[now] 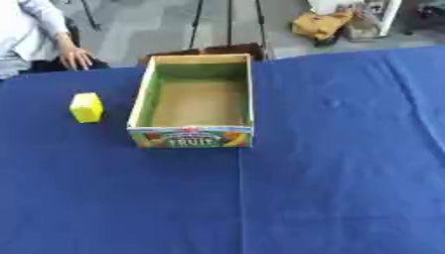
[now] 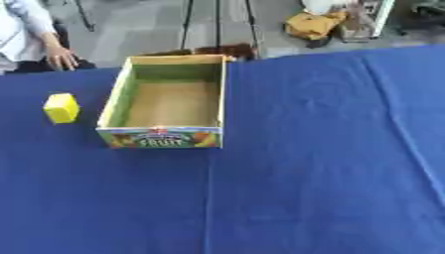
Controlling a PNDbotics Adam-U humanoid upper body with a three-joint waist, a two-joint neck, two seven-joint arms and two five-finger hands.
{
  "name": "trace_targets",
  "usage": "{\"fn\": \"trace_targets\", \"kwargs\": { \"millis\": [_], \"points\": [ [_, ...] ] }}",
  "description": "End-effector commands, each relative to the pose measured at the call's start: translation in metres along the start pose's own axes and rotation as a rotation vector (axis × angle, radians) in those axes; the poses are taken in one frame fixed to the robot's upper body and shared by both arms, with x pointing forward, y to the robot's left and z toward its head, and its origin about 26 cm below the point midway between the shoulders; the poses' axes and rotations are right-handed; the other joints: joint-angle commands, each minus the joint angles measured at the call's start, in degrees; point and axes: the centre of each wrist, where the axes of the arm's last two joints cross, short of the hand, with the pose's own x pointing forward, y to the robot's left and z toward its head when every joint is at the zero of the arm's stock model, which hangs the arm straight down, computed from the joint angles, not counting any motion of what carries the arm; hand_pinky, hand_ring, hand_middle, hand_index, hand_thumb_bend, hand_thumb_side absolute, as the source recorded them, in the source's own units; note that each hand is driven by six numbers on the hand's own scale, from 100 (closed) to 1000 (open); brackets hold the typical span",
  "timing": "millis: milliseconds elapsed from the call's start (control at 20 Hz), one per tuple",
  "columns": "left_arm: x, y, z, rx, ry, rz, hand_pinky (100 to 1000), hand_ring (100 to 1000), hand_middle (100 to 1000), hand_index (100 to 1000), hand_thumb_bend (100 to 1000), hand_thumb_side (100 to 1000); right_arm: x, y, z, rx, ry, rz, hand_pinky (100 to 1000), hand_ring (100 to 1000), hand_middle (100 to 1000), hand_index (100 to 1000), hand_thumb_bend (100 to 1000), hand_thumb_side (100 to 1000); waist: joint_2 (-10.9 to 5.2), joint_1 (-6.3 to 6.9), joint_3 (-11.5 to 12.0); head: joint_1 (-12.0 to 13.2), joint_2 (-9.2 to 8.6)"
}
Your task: Pick up objects on the table and place them in the box.
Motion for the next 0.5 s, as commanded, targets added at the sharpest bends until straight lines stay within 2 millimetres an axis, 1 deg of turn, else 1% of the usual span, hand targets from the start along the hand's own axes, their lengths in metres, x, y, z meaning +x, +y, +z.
{"fn": "trace_targets", "kwargs": {
  "millis": [50, 400, 500],
  "points": [
    [0.0047, 0.0079, -0.0121, -0.002, -0.053, -0.025, 711, 873, 887, 990, 100, 1000, 0.0008, -0.0058, -0.0094, -0.026, -0.026, 0.004, 601, 635, 688, 793, 100, 796, -0.78, 0.01, -0.01, 0.32, -0.34],
    [0.0048, 0.0089, -0.0131, -0.007, -0.06, -0.039, 712, 875, 888, 993, 103, 1000, 0.0011, -0.0057, -0.0097, -0.026, -0.026, 0.003, 600, 636, 689, 793, 100, 797, -0.72, -0.39, 0.08, 0.7, -0.92],
    [0.0058, 0.0113, -0.018, -0.014, -0.078, -0.062, 717, 879, 890, 997, 178, 1000, 0.001, -0.0058, -0.0098, -0.025, -0.028, 0.004, 600, 636, 690, 793, 100, 797, -0.87, -0.4, 0.14, 0.7, -0.7]
  ]
}}
